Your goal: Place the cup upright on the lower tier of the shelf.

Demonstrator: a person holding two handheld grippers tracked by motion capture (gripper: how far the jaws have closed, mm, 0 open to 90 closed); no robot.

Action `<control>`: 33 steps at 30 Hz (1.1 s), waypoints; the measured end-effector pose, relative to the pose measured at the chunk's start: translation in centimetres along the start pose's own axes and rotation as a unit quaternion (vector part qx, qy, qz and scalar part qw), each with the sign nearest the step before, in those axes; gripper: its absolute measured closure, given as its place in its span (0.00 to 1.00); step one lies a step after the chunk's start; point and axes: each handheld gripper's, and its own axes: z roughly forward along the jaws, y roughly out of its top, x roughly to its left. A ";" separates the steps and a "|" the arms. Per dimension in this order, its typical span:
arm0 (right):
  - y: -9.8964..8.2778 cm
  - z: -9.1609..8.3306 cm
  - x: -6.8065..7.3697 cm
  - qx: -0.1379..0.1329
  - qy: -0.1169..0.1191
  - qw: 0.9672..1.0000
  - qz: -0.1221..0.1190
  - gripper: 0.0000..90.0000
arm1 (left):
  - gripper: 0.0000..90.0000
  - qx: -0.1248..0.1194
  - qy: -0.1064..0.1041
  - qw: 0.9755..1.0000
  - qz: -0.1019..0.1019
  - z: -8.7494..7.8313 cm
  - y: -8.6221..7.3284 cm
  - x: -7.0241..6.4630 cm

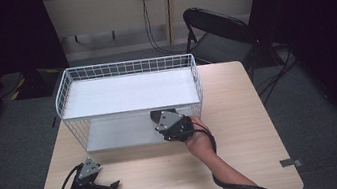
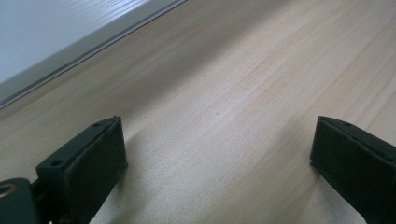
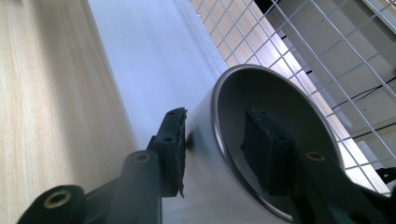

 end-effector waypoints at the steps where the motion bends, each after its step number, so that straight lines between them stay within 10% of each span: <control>1: 0.0 -0.1 0.0 0.001 0.001 1.000 0.003 0.62 | 0.03 0.000 0.000 1.000 0.000 0.0 0.0 0.0; 16: 0.0 -1.0 -0.1 -0.003 0.004 1.000 0.030 0.46 | 0.03 0.001 0.000 1.000 0.001 0.0 0.0 0.0; 33: -0.7 -3.8 0.5 -0.020 0.060 0.994 0.087 0.20 | 0.03 0.001 0.000 1.000 0.001 0.0 0.0 0.0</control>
